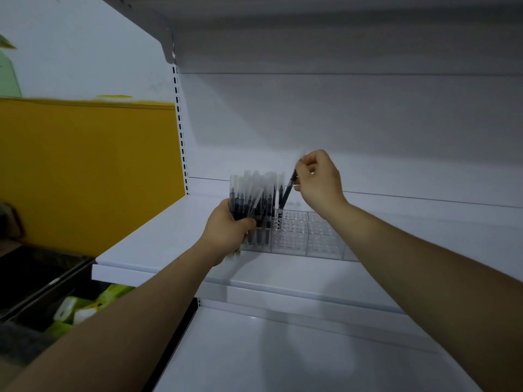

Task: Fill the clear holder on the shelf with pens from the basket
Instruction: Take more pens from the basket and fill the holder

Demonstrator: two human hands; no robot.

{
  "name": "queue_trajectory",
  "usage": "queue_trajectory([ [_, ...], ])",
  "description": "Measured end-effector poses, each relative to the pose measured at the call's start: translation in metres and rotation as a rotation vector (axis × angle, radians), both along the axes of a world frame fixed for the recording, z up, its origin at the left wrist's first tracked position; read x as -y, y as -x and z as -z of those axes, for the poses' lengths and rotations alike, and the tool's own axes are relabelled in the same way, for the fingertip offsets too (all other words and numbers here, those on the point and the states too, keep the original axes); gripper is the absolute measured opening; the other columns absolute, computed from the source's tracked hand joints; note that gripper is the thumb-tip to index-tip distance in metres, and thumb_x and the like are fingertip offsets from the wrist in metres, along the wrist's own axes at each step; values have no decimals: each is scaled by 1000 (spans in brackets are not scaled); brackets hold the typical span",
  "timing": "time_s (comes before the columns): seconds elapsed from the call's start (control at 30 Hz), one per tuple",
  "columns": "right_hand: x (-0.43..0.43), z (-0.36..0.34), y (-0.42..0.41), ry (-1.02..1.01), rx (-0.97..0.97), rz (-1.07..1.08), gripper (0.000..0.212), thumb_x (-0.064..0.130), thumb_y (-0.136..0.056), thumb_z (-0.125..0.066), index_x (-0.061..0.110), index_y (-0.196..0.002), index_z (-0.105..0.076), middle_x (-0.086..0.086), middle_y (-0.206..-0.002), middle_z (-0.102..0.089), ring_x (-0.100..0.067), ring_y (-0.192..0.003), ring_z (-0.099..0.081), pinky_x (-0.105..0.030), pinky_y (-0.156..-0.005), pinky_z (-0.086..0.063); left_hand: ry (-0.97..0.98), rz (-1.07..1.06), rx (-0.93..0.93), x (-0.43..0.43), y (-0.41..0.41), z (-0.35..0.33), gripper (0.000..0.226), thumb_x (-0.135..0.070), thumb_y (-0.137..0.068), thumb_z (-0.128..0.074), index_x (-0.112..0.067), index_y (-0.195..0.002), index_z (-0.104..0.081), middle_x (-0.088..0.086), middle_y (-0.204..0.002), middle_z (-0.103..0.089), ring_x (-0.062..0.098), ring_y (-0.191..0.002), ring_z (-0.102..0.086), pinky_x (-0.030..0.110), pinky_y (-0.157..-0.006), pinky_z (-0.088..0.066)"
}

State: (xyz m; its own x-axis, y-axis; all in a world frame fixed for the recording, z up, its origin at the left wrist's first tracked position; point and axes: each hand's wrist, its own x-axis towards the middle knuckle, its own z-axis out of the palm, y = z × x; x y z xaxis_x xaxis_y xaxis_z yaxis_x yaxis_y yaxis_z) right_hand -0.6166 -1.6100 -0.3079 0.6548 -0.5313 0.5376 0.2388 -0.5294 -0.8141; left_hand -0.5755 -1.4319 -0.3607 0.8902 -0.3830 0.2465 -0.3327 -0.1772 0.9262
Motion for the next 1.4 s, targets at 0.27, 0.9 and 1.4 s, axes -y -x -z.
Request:
queue_trajectory([
  [0.27, -4, 19, -9, 149, -95, -1, 3, 16, -97, -48, 14, -96, -48, 5, -81, -53, -25, -81, -59, -39, -75, -52, 26, -4, -23, -2, -1, -2, 25, -2, -83, -66, -18, -101, -61, 7, -88, -69, 27, -80, -64, 39, -76, -56],
  [0.9, -21, 23, 5, 238, -116, -57, 13, 25, -94, -55, 15, -98, -63, 6, -89, -59, -9, -79, -54, -20, -71, -44, 99, -4, -64, 1, 5, -9, 18, -3, -85, -65, -19, -92, -62, 4, -88, -71, 23, -84, -69, 28, -70, -55],
  [1.4, -12, 2, 18, -129, 9, -106, 14, 25, -97, -52, 20, -85, -47, -15, -94, -66, -26, -77, -68, -31, -62, -57, 51, -6, -28, 7, 16, -10, 16, -4, -86, -64, -20, -84, -60, 14, -84, -70, 29, -74, -64, 44, -74, -57],
])
